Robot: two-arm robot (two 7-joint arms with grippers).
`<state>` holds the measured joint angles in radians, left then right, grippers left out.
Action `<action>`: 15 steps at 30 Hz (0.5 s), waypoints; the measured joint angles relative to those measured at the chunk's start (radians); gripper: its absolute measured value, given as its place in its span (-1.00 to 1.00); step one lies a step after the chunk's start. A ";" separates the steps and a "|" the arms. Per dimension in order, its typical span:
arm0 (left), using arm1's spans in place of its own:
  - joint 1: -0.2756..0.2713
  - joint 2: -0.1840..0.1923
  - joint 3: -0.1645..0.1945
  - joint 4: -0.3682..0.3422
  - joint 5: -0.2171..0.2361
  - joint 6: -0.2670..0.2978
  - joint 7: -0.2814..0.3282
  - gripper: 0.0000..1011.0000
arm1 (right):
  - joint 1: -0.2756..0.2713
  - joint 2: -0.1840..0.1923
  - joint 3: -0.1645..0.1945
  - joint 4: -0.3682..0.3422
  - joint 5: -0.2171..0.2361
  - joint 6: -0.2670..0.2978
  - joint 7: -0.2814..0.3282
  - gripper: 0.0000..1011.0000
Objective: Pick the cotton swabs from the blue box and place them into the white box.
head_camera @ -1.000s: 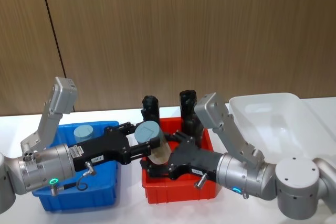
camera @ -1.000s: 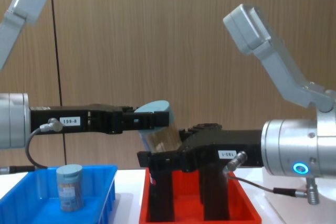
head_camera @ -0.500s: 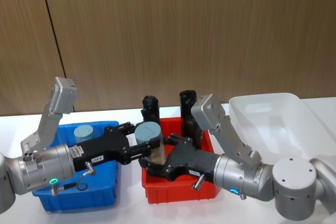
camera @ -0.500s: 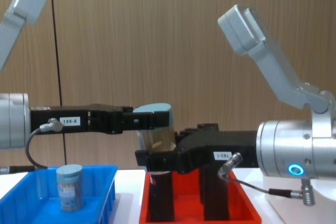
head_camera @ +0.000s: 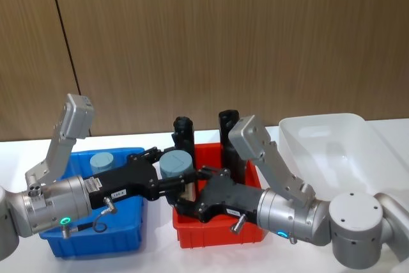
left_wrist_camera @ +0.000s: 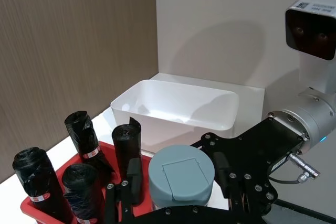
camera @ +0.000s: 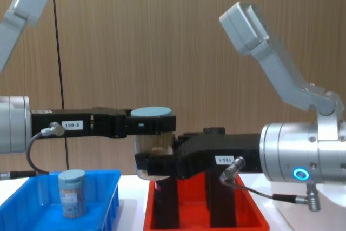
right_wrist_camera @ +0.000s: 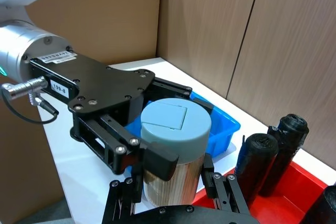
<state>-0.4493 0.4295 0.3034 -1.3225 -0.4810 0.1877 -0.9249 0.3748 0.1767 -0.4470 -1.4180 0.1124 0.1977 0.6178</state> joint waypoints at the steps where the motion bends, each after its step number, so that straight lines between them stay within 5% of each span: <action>1: 0.000 0.000 0.000 0.000 0.000 0.000 0.000 0.77 | 0.000 0.000 0.000 -0.001 0.000 0.000 0.000 0.28; 5: 0.000 0.000 0.000 0.000 0.000 0.000 0.000 0.96 | -0.002 0.002 -0.003 -0.006 0.002 0.002 0.001 0.28; 15: 0.000 0.000 0.000 0.000 0.000 0.000 0.000 0.99 | -0.007 0.007 -0.005 -0.017 0.007 0.004 -0.004 0.28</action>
<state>-0.4493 0.4295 0.3033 -1.3225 -0.4808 0.1878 -0.9244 0.3674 0.1839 -0.4522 -1.4347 0.1191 0.2012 0.6139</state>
